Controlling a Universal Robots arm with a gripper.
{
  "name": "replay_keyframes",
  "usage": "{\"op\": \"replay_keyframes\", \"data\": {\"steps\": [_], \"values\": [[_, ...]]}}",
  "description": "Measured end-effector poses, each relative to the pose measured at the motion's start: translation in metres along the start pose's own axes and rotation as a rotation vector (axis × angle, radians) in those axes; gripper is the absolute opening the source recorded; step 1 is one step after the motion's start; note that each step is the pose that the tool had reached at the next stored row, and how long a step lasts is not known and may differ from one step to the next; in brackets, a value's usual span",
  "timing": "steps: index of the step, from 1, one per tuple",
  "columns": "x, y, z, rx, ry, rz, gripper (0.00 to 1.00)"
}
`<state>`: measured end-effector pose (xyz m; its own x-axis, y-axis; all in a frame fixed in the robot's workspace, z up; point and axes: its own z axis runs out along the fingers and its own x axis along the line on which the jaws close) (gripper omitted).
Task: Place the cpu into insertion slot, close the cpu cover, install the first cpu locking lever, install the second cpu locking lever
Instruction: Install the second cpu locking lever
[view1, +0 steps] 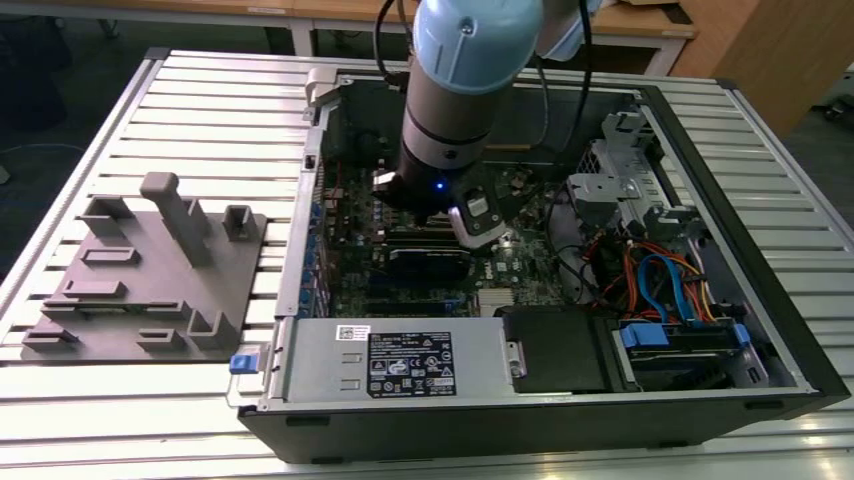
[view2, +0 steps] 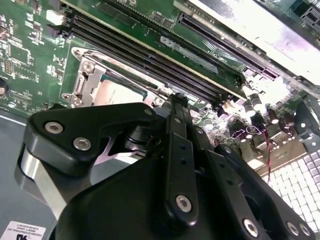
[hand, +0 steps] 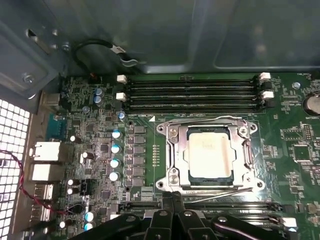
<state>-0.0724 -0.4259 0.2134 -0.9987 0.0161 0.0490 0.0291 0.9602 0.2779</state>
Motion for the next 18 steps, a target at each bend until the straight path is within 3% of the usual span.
{"op": "replay_keyframes", "data": {"steps": [8,13,18], "values": [[0.0019,-0.0031,0.0101,-0.0214,0.0006,-0.001,0.11],[0.0036,-0.0044,0.0146,-0.0455,0.0013,-0.002,0.11],[0.004,-0.0063,0.0159,-0.0493,0.0014,-0.002,0.11]]}}
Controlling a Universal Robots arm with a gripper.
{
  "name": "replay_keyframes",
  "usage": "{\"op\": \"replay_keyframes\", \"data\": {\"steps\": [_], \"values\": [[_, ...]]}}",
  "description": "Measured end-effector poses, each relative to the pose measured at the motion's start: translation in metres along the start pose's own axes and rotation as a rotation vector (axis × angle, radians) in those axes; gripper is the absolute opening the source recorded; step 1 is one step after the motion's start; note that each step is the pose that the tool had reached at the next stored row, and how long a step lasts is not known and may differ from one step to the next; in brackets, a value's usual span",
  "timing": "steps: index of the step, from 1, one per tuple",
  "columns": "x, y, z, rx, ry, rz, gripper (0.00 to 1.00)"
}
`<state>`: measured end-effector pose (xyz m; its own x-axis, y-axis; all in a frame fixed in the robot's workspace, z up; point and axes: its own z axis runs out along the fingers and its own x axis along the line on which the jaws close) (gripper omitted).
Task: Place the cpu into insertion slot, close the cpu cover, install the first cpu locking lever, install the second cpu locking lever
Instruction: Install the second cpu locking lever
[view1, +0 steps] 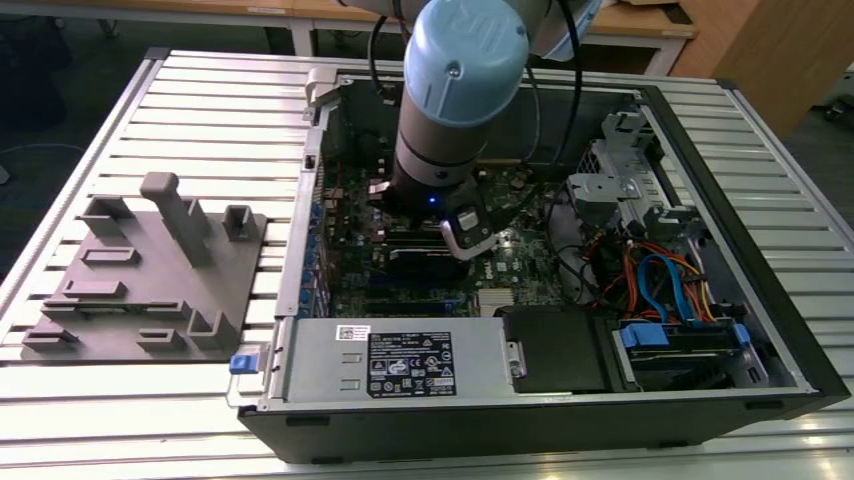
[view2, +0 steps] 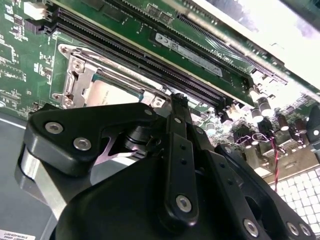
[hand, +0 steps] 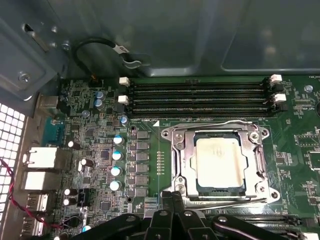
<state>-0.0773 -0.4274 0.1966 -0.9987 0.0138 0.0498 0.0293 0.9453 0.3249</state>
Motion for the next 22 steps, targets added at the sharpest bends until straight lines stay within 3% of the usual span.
{"op": "replay_keyframes", "data": {"steps": [17,19,22], "values": [[-0.0002,-0.0051,0.0015,0.0001,-0.0001,0.0,0.11],[-0.0001,-0.0055,0.0022,-0.0053,0.0002,0.0,0.11],[0.0002,-0.0055,0.0025,-0.0198,0.0007,-0.001,0.11]]}}
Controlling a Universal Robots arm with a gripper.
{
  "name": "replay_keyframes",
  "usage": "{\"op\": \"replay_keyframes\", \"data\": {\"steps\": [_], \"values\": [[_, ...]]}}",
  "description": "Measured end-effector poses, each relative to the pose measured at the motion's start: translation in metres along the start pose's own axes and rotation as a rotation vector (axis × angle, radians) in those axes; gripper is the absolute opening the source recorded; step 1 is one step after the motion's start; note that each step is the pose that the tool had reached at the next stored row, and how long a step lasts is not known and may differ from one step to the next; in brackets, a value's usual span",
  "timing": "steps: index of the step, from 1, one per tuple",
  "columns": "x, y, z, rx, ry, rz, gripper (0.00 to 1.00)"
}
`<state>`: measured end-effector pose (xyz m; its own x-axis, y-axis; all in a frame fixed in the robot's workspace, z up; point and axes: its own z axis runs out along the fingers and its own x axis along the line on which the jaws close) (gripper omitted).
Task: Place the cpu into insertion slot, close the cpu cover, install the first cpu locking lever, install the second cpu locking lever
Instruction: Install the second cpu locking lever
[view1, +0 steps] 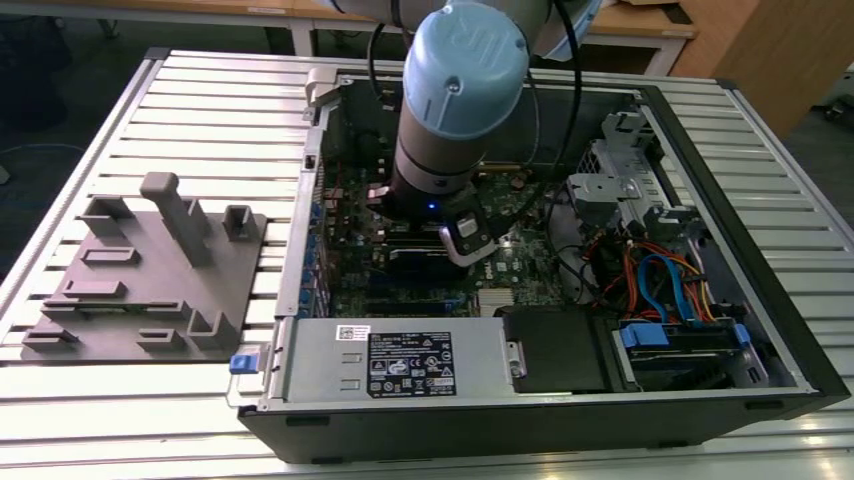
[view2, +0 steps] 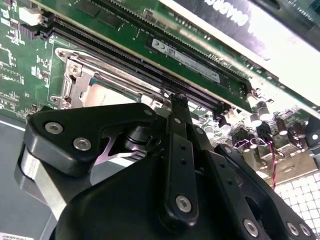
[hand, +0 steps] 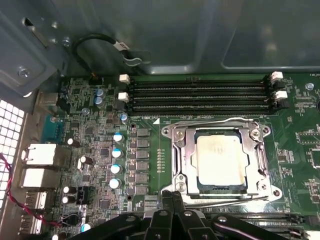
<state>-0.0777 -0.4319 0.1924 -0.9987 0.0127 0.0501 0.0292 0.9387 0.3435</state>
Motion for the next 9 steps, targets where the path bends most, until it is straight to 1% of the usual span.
{"op": "replay_keyframes", "data": {"steps": [2,4,9], "values": [[0.0,-0.0001,0.0003,-0.0072,0.0001,0.0,0.11],[0.0,-0.0002,0.0008,-0.0123,0.0002,0.0,0.11],[0.0002,-0.0008,0.002,-0.0204,0.0006,-0.001,0.11]]}}
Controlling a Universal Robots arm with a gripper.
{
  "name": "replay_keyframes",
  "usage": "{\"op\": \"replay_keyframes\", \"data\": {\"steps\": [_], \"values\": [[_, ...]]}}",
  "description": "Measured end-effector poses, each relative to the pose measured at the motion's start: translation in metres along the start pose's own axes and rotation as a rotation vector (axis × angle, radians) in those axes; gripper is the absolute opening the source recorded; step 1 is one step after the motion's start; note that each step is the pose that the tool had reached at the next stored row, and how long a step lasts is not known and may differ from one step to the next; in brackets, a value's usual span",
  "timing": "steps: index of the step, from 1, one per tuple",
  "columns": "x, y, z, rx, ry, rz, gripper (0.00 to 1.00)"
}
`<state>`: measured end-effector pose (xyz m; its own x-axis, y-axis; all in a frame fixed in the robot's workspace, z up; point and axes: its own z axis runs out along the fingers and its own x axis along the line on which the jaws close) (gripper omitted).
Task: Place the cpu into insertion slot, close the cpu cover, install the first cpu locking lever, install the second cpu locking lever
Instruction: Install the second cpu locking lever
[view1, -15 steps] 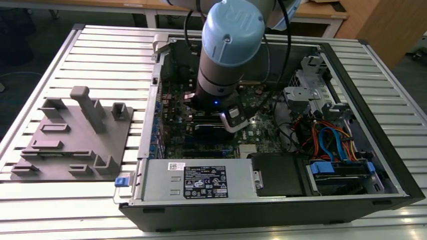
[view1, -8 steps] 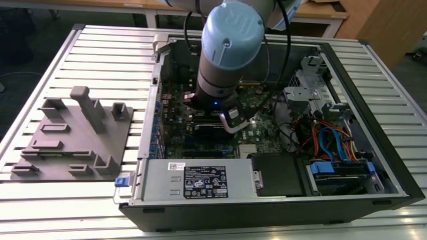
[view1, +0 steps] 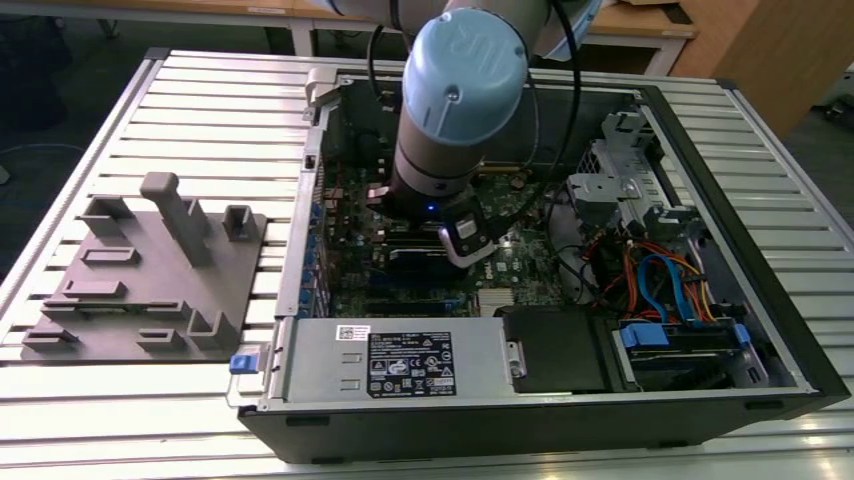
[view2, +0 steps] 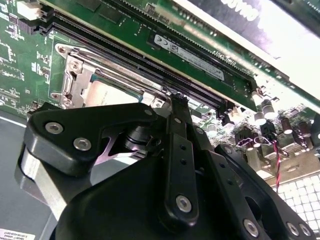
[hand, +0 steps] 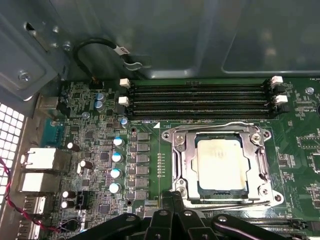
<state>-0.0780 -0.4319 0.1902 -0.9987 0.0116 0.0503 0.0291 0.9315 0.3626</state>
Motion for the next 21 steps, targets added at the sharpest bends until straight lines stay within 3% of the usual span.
{"op": "replay_keyframes", "data": {"steps": [7,16,21], "values": [[0.0007,-0.0006,0.0018,-0.0126,0.0001,-0.001,0.11],[0.0021,-0.0015,0.0041,-0.0199,0.0003,-0.001,0.11],[0.0027,-0.0012,0.0045,-0.0202,0.0002,-0.001,0.11]]}}
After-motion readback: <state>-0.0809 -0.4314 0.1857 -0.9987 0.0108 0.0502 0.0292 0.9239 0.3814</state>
